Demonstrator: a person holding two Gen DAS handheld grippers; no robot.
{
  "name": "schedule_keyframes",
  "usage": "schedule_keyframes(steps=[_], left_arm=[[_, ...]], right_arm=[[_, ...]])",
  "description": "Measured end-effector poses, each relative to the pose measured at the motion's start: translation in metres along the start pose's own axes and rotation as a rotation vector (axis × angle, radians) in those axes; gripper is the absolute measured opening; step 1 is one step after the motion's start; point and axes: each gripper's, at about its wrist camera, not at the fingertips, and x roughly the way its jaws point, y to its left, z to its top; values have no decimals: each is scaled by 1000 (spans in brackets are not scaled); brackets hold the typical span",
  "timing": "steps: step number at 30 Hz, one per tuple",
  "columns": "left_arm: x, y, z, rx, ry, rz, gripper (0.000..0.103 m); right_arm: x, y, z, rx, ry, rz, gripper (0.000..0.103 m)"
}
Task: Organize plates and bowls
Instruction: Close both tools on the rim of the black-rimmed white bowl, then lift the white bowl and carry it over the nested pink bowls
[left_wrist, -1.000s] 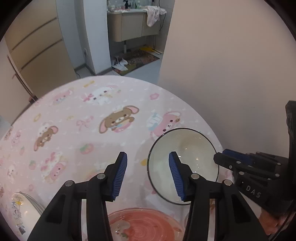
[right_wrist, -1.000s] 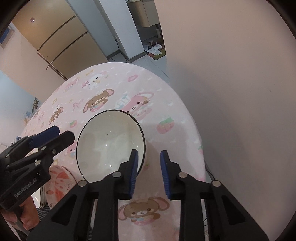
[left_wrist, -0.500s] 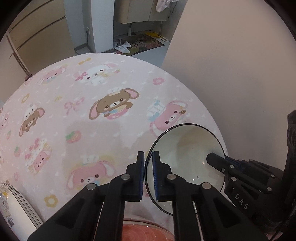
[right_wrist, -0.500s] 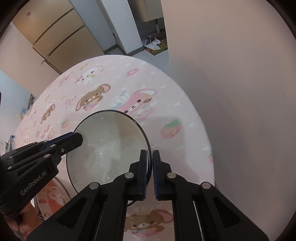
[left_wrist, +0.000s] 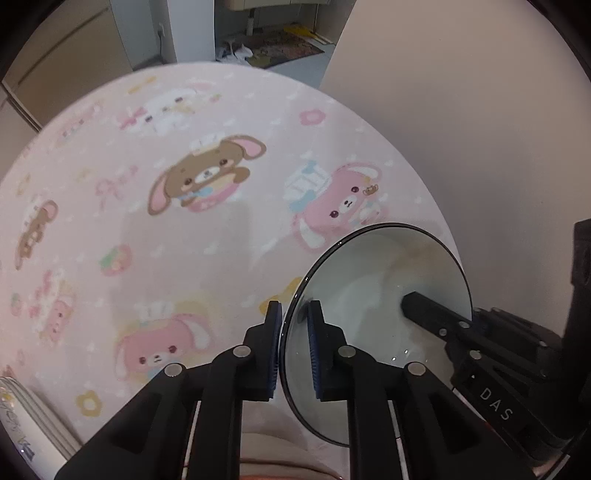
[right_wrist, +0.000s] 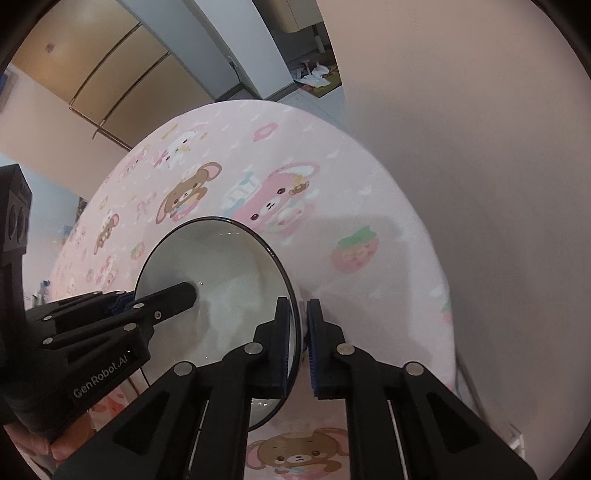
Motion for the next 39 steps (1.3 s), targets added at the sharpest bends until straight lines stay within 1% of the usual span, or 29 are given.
schedule_keyframes(steps=[2, 4, 7, 9, 10, 13, 16, 18, 22, 30, 32, 37, 39], left_arm=[[4, 3, 0, -15, 11, -29, 17], [7, 4, 0, -23, 18, -56, 20], [9, 3, 0, -10, -12, -61, 22], [8, 1, -1, 5, -23, -58, 21], [7, 2, -4, 5, -29, -60, 20], [4, 3, -9, 3, -38, -67, 17], [-6, 3, -17, 38, -58, -48, 17], [-18, -2, -21, 73, -91, -28, 17], [-45, -10, -30, 94, -173, -11, 16], [-111, -14, -45, 83, -277, -67, 15], [-128, -15, -49, 97, -320, -64, 15], [-172, -10, -83, 104, -422, -55, 15], [-185, -7, -97, 108, -448, -44, 15]], right_arm=[[4, -4, 1, 8, 10, 38, 10], [6, -6, 1, 14, 13, 58, 10], [9, -10, 0, 44, 18, 100, 11], [12, -15, -2, 79, 14, 142, 12], [12, -16, -2, 78, 9, 151, 12], [10, -11, -6, 62, -4, 126, 12], [5, -6, -9, 70, 0, 88, 12], [-2, -3, -10, 71, -7, 77, 12], [-22, 1, -9, 73, -35, 100, 12], [-80, 29, -16, 10, -131, 100, 12], [-94, 37, -22, -16, -156, 105, 12], [-126, 66, -42, -89, -222, 138, 12], [-136, 75, -52, -85, -245, 145, 12]])
